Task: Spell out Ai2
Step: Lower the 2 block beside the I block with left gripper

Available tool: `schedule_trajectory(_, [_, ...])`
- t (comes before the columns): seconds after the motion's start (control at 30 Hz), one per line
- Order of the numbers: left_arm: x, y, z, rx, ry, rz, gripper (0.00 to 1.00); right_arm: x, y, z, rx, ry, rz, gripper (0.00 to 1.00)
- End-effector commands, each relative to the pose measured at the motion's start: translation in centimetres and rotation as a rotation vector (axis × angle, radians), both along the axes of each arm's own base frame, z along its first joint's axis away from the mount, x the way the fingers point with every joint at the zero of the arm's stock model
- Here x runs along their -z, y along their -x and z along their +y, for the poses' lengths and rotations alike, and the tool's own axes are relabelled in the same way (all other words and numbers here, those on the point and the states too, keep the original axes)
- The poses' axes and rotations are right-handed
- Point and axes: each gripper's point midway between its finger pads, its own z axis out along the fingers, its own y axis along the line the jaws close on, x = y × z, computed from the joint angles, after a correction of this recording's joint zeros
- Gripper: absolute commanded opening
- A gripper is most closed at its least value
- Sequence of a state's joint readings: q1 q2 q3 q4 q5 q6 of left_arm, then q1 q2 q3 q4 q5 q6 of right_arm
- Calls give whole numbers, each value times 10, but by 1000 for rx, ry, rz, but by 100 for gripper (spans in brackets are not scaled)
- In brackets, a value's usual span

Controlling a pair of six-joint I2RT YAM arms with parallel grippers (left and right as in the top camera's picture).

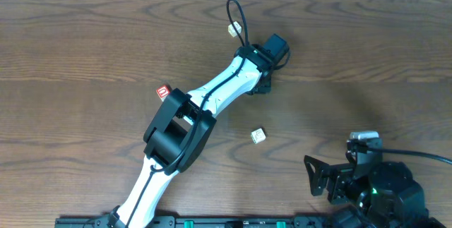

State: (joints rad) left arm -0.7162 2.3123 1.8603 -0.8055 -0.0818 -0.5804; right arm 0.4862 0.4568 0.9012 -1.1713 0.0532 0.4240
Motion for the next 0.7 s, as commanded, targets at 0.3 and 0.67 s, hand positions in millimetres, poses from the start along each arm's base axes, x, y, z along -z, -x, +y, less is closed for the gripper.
schedule_trajectory(0.3, [-7,-29,0,32,-36,-125,44,2,0,-2,1,17,0,99])
schedule_trajectory(0.67, [-16,-49,-5,87,-24,-203,45,2,0,-2,1,17,0,99])
